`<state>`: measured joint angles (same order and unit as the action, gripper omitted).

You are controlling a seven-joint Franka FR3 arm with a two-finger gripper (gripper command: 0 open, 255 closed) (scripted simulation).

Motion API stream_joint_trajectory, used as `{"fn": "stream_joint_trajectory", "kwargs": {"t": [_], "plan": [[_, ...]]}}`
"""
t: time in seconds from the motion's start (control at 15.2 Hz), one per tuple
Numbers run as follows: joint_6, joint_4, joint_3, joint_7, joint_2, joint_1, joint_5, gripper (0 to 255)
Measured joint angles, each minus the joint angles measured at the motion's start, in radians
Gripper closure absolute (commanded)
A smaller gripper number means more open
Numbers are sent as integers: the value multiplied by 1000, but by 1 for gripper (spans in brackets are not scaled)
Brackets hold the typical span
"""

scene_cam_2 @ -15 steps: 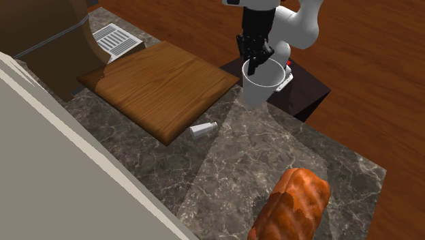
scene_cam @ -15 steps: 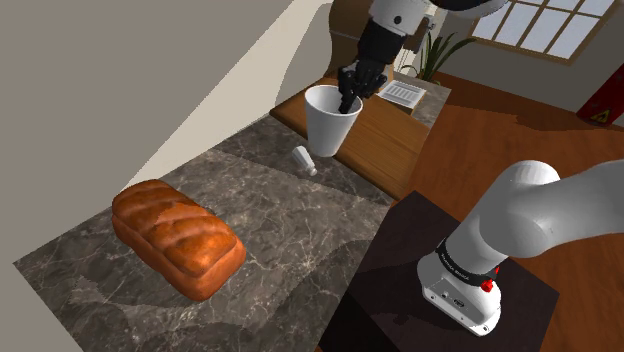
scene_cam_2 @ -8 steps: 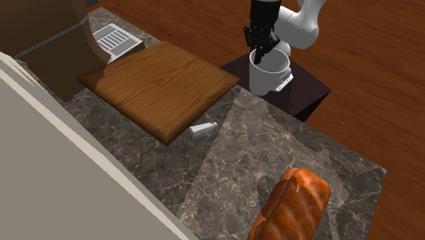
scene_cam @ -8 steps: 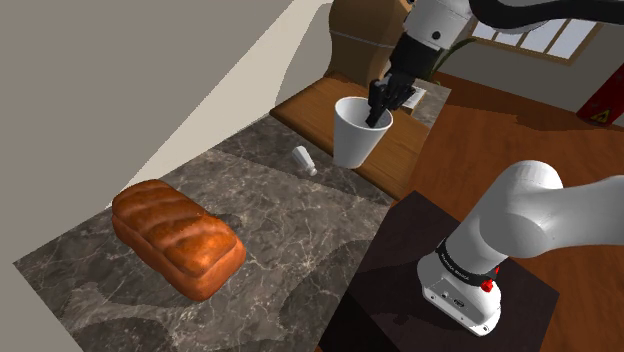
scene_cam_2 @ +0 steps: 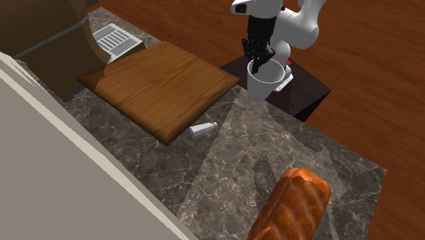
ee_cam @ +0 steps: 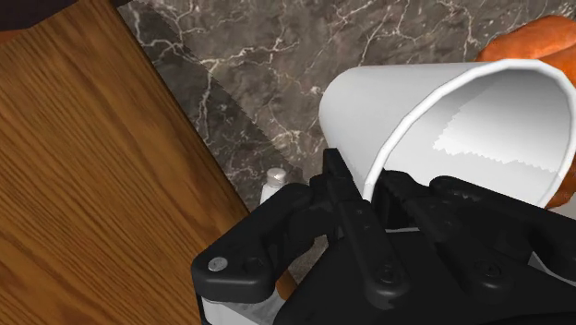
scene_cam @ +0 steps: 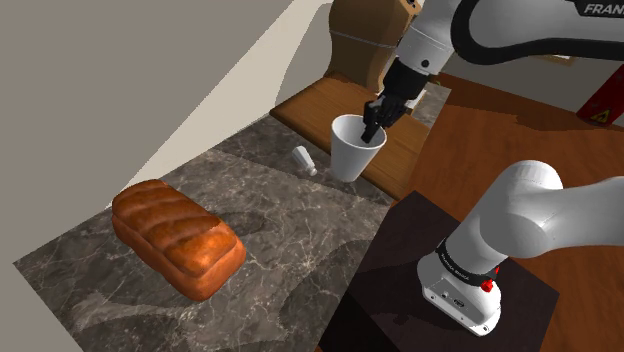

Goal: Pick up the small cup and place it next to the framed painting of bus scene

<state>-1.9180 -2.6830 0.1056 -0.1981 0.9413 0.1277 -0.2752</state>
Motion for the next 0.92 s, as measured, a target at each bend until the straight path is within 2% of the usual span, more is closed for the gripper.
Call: {"fn": "stream_joint_trajectory", "kwargs": {"t": [0.92], "plan": [[-190,-178,22,33,-15,18,-39,255]]}}
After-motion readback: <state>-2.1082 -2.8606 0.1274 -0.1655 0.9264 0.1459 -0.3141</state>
